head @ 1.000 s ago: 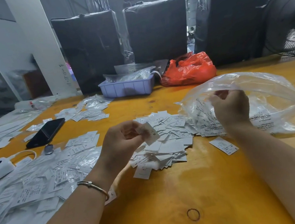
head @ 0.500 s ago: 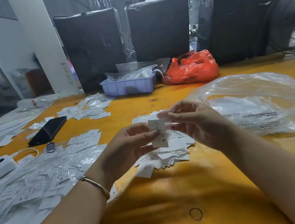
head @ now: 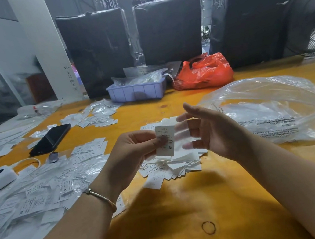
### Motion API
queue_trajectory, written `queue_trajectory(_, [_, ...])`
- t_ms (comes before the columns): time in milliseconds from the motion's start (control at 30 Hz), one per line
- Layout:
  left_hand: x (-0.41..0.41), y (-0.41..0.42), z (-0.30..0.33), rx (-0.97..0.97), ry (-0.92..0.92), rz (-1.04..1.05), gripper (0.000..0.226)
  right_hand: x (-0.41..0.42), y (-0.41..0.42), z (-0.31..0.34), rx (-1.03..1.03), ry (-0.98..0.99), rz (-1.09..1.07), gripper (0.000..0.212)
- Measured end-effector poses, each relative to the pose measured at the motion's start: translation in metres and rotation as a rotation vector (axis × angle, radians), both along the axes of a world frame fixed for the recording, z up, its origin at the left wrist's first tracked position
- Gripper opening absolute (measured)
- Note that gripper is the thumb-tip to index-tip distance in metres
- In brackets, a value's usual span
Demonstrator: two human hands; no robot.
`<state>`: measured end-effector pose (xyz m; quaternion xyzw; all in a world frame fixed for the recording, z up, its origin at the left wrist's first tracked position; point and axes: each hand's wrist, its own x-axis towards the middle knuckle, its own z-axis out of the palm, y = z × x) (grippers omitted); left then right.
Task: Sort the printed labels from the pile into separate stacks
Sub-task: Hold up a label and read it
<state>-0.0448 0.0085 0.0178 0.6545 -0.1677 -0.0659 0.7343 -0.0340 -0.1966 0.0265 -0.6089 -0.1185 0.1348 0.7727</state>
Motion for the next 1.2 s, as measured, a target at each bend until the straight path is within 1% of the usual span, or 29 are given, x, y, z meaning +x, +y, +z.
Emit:
queue_trajectory(33, [0.000,0.000,0.000,0.024,-0.014,0.001,0.015,0.000,0.000,0.001,-0.038,-0.002,-0.015,0.052])
queue_trajectory(67, [0.000,0.000,-0.001,0.039,-0.024,-0.004,0.016,0.000,0.000,0.001,-0.078,-0.019,-0.031,0.049])
queue_trajectory(167, [-0.001,0.001,-0.002,0.067,-0.041,-0.018,0.018,0.001,0.000,0.000,-0.166,-0.074,-0.092,0.030])
queue_trajectory(233, [-0.001,0.001,-0.003,0.075,-0.043,-0.032,0.014,0.001,-0.001,-0.002,-0.179,-0.124,-0.135,0.026])
queue_trajectory(300, [-0.001,0.001,-0.002,0.090,-0.045,-0.054,0.011,-0.001,0.000,-0.003,-0.195,-0.199,-0.173,0.026])
queue_trajectory(400, [-0.002,-0.001,-0.002,0.135,-0.052,-0.079,0.013,-0.002,0.003,-0.004,-0.191,-0.295,-0.209,0.025])
queue_trajectory(667, [-0.001,-0.002,-0.005,0.148,-0.097,0.000,0.020,-0.005,0.006,-0.004,-0.193,-0.432,-0.237,0.033])
queue_trajectory(733, [0.000,-0.003,-0.006,0.144,-0.109,0.020,0.024,-0.006,0.006,-0.001,-0.204,-0.490,-0.256,0.024])
queue_trajectory(767, [0.000,-0.003,-0.006,0.143,-0.116,0.027,0.026,-0.006,0.005,0.001,-0.218,-0.501,-0.245,0.018])
queue_trajectory(800, [0.001,-0.002,-0.006,0.144,-0.122,0.035,0.027,-0.007,0.005,0.002,-0.241,-0.502,-0.220,0.020])
queue_trajectory(867, [0.001,-0.002,-0.006,0.153,-0.138,0.048,0.027,-0.008,0.005,0.003,-0.336,-0.522,-0.161,0.031])
queue_trajectory(933, [0.000,-0.002,-0.006,0.171,-0.153,0.041,0.027,-0.010,0.007,0.001,-0.449,-0.582,-0.156,0.028])
queue_trajectory(967, [-0.001,-0.002,-0.005,0.176,-0.148,0.035,0.027,-0.009,0.007,0.000,-0.468,-0.600,-0.176,0.024])
queue_trajectory(1033, [-0.001,-0.001,-0.004,0.175,-0.117,0.039,0.024,-0.007,0.006,0.000,-0.416,-0.576,-0.228,0.016])
queue_trajectory(1100, [0.000,0.000,-0.004,0.160,-0.103,0.082,0.019,-0.004,0.003,0.002,-0.312,-0.489,-0.256,0.009])
queue_trajectory(1133, [0.001,0.001,-0.004,0.150,-0.110,0.114,0.020,-0.003,0.002,0.003,-0.260,-0.437,-0.260,0.006])
queue_trajectory(1200, [0.003,0.001,-0.005,0.135,-0.140,0.171,0.024,0.000,-0.001,0.004,-0.204,-0.354,-0.290,0.011])
